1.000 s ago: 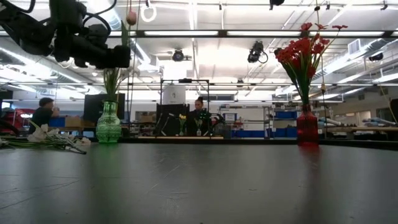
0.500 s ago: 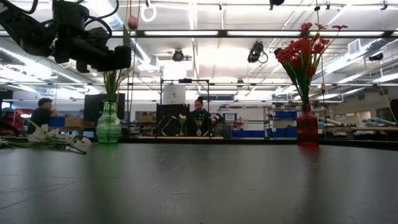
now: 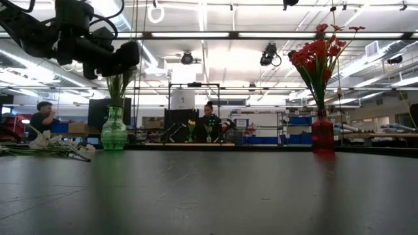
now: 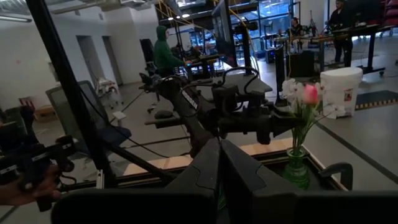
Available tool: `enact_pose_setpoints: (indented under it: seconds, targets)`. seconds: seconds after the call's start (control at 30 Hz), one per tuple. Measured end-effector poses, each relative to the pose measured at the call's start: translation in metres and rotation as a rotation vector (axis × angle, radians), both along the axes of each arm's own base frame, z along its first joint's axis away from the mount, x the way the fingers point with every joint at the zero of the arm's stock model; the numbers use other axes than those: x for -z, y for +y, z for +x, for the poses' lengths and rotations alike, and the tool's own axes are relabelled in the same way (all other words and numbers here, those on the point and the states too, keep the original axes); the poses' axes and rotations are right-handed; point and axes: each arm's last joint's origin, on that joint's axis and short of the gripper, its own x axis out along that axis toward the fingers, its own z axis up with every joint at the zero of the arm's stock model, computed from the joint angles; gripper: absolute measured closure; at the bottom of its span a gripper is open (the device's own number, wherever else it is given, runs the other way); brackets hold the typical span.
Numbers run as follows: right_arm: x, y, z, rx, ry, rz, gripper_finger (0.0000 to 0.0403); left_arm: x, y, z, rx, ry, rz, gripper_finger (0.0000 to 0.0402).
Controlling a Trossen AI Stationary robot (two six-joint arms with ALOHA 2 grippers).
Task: Sort flowers into vase by color
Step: Put the top pink flower into the green flower vase, then put the white flower into the green flower vase
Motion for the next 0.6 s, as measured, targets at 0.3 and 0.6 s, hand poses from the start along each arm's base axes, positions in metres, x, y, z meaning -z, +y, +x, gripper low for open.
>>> enact_pose_setpoints:
  seconds: [0.3,0.6]
  targets:
    - [0.0,0.0,0.0,0.0,0.0,0.0,0.0379,-0.016,-0.037,0.02,0.203,0.227,0.113,0.0225]
    - [0.0,0.0,0.0,0.0,0.0,0.0,0.0379,-0.025,-0.069,0.031,0.307,0.324,0.008,0.0226]
